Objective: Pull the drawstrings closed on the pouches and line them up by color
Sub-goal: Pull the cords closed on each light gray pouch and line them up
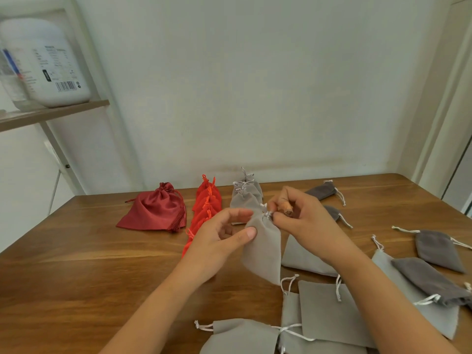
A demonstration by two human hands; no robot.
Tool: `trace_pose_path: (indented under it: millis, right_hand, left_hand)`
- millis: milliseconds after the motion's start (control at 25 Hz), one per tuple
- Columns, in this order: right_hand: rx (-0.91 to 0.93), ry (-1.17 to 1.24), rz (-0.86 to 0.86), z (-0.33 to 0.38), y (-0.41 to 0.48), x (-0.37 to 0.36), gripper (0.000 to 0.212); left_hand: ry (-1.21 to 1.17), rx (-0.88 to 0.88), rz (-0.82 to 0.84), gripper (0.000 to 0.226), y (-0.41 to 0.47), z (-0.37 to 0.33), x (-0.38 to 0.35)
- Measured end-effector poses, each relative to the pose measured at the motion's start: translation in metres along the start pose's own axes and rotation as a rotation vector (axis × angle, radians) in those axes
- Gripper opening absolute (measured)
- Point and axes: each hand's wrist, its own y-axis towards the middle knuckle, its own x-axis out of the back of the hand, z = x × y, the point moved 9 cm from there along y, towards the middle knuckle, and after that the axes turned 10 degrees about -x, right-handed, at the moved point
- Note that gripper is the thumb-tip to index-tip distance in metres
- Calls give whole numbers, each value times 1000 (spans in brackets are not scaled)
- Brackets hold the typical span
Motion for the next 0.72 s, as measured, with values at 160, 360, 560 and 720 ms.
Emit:
trace_pose_path:
  millis: [160, 360, 560, 720]
  right_hand:
    - [-57, -147, -65, -10, 3, 8, 25]
    - [-352, -802, -234, -57, 10, 37, 10]
    - [-525, -879, -116, -73, 10, 39, 35]
    - [-489, -844, -128, -61, 8, 41, 40]
  left_hand:
    - [-30, 79, -13, 16, 0, 1, -2]
    - [201, 211, -109, 6, 22, 17, 33]
    - [350, 265, -137, 7, 64, 27, 41]
    - [431, 376, -98, 16, 81, 55, 35]
